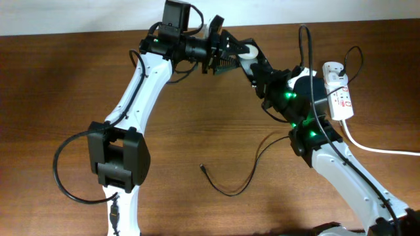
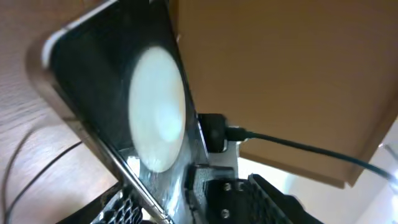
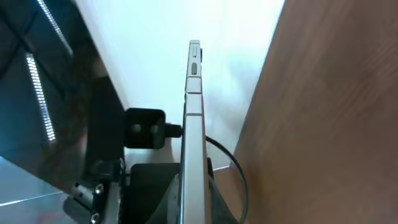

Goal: Plug charger to phone and switch on socket

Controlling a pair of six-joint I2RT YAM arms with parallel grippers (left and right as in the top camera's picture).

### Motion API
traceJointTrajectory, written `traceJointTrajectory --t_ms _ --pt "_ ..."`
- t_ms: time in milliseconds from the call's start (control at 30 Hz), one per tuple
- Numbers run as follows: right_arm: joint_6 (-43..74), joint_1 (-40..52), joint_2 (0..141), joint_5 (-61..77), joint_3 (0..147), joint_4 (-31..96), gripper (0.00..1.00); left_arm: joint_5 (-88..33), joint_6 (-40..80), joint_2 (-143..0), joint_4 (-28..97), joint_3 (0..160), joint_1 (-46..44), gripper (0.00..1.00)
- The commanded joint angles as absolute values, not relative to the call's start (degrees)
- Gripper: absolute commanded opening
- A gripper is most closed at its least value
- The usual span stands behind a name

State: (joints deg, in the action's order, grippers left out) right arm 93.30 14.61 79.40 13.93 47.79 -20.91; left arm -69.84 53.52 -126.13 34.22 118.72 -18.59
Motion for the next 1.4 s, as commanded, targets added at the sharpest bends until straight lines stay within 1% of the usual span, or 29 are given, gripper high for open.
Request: traceJointTrajectory --t_ms 0,33,67,133,200,267,300,333,500,533,600,633,733,767,833,900,933,967,1033,1100,1133,1167,1200,1267,1333,1367 --pt "97.89 15.09 79.77 14.76 48.77 -24.4 0.04 -71.11 62.33 -125.62 28.47 119.31 -18.87 0.5" --pt "101.78 15.09 79.77 14.74 48.77 -24.67 0.04 -70.59 63.48 -125.62 27.42 119.31 -18.98 0.49" --pt "103.0 15.14 79.77 14.74 48.77 -25.21 0.04 -70.13 63.77 -125.62 27.44 119.31 -19.07 0.46" --pt "103.02 16.27 79.77 14.74 48.8 -28.25 0.04 -68.9 63.83 -125.62 27.42 119.31 -19.14 0.43" --pt "104.49 17.67 79.88 14.06 48.82 -28.58 0.04 -67.64 63.86 -125.62 27.44 119.31 -19.14 0.4" --pt "104.47 18.11 79.88 13.21 48.82 -28.56 0.04 -67.11 63.86 -125.62 27.44 119.31 -19.14 0.38" --pt "104.47 18.11 79.88 13.23 48.82 -28.53 0.04 -66.57 63.88 -125.62 27.44 119.31 -19.14 0.36" --pt "104.44 18.11 79.88 13.23 48.82 -28.51 0.04 -66.15 63.88 -125.62 27.44 119.31 -19.14 0.3" --pt "104.44 18.11 79.9 10.2 48.82 -27.18 0.04 -65.52 63.88 -125.62 27.44 119.31 -19.14 0.18" --pt "104.44 18.11 79.92 9.37 48.82 -26.3 0.04 -65.49 63.88 -125.62 27.44 119.31 -19.14 0.11" --pt "104.44 18.11 80.27 9.39 48.82 -26.35 0.04 -65.49 63.86 -125.62 27.44 119.31 -19.14 0.02" --pt "104.44 18.11 80.27 9.39 48.82 -26.35 0.04 -65.34 63.88 -125.62 27.46 119.31 -19.14 0.0" --pt "104.44 18.11 80.27 9.39 48.82 -26.37 0.04 -64.82 63.86 -125.62 27.46 119.31 -19.14 0.0" --pt "104.44 18.11 80.27 9.39 48.82 -26.37 0.09 -64.62 63.86 -125.62 27.46 119.31 -19.14 0.0" --pt "104.44 18.11 80.27 9.39 48.82 -26.37 0.3 -64.42 63.86 -125.62 27.44 119.31 -19.14 0.0" --pt "104.44 18.0 80.25 9.41 48.82 -26.37 0.62 -64.03 63.86 -125.62 27.46 119.31 -18.61 0.0" --pt "104.42 18.0 80.27 9.41 48.82 -26.33 0.87 -64.05 63.86 -125.62 27.46 119.31 -18.02 0.0" --pt "104.42 18.0 80.27 9.43 48.82 -26.06 1.0 -64.07 63.79 -125.62 27.46 119.31 -17.17 0.0" --pt "104.36 18.0 80.27 9.69 48.82 -22.98 0.99 -64.34 61.54 -125.62 27.51 119.31 -14.79 0.0" --pt "103.04 18.0 80.25 9.87 48.82 -16.14 0.99 -65.28 55.7 -125.62 30.3 119.31 -11.64 0.0" --pt "96.75 17.98 80.25 9.87 48.82 -11.94 0.99 -66.15 52.49 -125.62 33.12 119.28 -10.09 0.0" --pt "87.79 18.0 80.25 9.89 48.8 -8.62 0.99 -67.09 48.53 -125.62 35.75 119.28 -8.82 0.0" --pt "82.94 17.98 80.25 9.87 48.82 -4.86 0.99 -68.25 44.4 -125.62 39.09 119.28 -7.31 0.0" --pt "78.54 17.93 80.25 9.85 48.82 2.48 0.99 -70.17 39.07 -125.62 43.13 119.24 -5.43 0.0" --pt "66.02 17.96 80.25 9.89 48.82 12.56 0.99 -75.4 29.12 -125.62 48.88 119.24 -3.16 0.0" --pt "59.46 18.02 80.25 10.09 48.82 15.81 0.99 -77.03 26.74 -125.62 49.87 119.24 -2.52 0.0"
